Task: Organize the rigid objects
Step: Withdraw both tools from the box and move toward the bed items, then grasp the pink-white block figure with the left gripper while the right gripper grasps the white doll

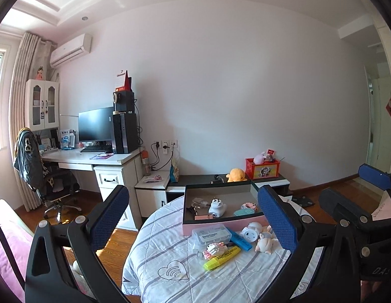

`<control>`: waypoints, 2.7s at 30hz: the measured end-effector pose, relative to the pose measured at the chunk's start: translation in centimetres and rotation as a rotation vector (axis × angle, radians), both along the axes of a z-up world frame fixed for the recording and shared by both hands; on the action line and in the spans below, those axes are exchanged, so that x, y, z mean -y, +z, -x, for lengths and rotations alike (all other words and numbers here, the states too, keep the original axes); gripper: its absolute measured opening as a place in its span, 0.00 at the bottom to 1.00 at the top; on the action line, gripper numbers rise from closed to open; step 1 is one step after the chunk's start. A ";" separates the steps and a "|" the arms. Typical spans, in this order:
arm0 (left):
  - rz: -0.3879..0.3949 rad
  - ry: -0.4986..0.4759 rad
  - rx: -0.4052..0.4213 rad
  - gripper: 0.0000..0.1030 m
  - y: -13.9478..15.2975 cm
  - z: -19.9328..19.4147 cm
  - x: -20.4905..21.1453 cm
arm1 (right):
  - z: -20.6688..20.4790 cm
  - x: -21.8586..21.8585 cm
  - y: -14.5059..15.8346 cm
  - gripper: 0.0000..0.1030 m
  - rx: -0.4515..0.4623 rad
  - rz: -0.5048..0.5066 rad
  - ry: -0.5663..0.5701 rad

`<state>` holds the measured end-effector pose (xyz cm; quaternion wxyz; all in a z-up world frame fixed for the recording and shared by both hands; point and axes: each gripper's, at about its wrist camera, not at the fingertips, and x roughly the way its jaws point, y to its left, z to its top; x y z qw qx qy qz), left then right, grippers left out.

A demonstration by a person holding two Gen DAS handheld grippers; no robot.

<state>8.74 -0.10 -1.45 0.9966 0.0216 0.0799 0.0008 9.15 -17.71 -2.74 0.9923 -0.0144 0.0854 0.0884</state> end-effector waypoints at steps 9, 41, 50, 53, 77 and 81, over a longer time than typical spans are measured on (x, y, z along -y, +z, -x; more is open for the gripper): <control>0.011 0.001 0.016 1.00 0.1 1.4 0.0 | 1.7 -0.2 0.2 1.00 0.018 0.009 -0.007; 0.027 -0.128 -0.597 1.00 -18.4 -14.4 1.1 | -12.5 3.1 -16.8 1.00 -0.509 -0.039 -0.028; 0.066 -0.074 -0.632 1.00 -20.1 -18.5 0.2 | -15.6 5.1 -19.3 1.00 -0.580 -0.069 -0.044; 0.051 -0.067 -0.639 1.00 -20.3 -19.9 1.0 | -16.4 5.2 -19.4 1.00 -0.585 -0.072 -0.038; 0.031 -0.063 -0.643 0.39 -21.2 -21.7 -0.5 | -25.1 3.9 -20.9 0.94 -0.734 -0.048 -0.025; 0.064 -0.095 -0.642 0.39 -21.3 -21.1 -1.3 | -24.2 3.8 -20.6 0.64 -0.719 -0.035 0.039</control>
